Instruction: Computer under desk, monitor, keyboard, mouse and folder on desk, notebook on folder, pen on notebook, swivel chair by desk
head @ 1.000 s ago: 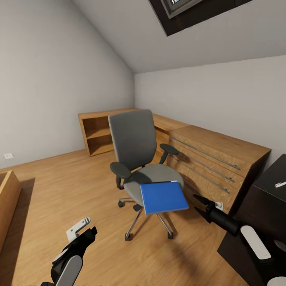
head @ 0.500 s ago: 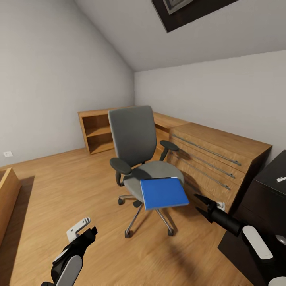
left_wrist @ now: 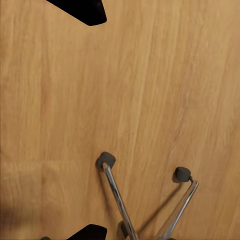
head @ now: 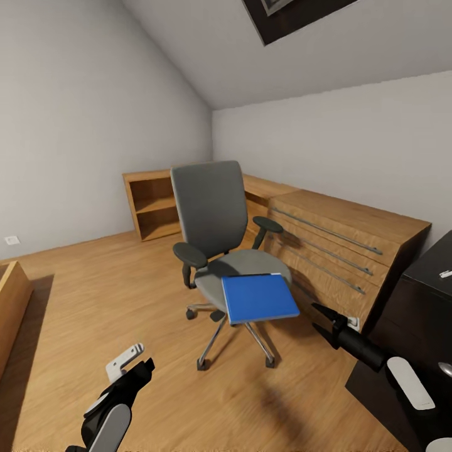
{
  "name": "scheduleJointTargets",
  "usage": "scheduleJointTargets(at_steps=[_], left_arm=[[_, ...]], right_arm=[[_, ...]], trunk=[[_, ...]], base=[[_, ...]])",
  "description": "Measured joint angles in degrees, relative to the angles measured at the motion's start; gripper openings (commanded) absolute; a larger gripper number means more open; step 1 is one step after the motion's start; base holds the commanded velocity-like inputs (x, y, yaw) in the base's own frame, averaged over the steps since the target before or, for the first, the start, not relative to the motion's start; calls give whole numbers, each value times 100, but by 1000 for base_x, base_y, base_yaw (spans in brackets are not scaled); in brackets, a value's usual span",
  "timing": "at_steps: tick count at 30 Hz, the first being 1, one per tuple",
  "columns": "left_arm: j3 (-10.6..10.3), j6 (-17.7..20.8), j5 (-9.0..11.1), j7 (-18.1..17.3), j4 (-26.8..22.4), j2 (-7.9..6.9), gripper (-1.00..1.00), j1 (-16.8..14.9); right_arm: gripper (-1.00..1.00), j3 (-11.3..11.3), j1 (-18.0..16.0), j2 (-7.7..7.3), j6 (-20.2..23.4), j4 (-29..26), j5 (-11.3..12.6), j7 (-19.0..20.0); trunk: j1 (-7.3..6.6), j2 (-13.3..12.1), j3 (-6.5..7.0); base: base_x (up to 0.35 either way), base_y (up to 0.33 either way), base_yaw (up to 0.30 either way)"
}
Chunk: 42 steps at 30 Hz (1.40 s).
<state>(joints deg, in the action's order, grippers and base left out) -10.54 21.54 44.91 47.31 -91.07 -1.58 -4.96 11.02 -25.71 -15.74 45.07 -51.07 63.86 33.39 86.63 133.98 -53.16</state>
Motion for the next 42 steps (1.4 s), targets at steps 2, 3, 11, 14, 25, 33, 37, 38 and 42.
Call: scheduleJointTargets(at_steps=[2,3,11,14,25,33,37,38,42], left_arm=[[-39,0,-1,1,0,-2,100,0],[-50,0,-1,2,0,-2,100,0],[-106,0,0,6,0,-3,100,0],[-116,0,0,7,0,-3,100,0],[-198,0,4,3,8,-3,100,0],[-209,0,0,3,9,-3,100,0],[-210,0,2,4,9,-3,100,0],[-210,0,1,4,9,-3,100,0],[-210,0,0,4,9,-3,100,0]], right_arm=[[100,-2,0,0,1,0,-6,153],[100,-3,0,0,-1,1,-11,194],[100,0,0,1,-35,57,-38,320],[100,15,0,5,-128,234,-46,331],[100,-15,-53,47,-1875,1266,-104,308],[100,-31,-156,60,-2177,1564,-96,333],[100,-37,-164,67,-2193,1470,-93,344],[100,-37,-165,66,-2194,1452,-93,347],[100,-55,-167,68,-2194,1376,-96,337]], trunk=[[44,80,-36],[66,120,-54],[242,441,-198],[308,561,-251],[512,926,-457],[532,937,-634],[542,942,-723],[545,944,-745],[555,949,-834]], base=[[0,0,0],[0,0,0],[0,0,0],[0,0,0],[0,0,0],[0,0,0],[0,0,0],[0,0,0],[0,0,0]])
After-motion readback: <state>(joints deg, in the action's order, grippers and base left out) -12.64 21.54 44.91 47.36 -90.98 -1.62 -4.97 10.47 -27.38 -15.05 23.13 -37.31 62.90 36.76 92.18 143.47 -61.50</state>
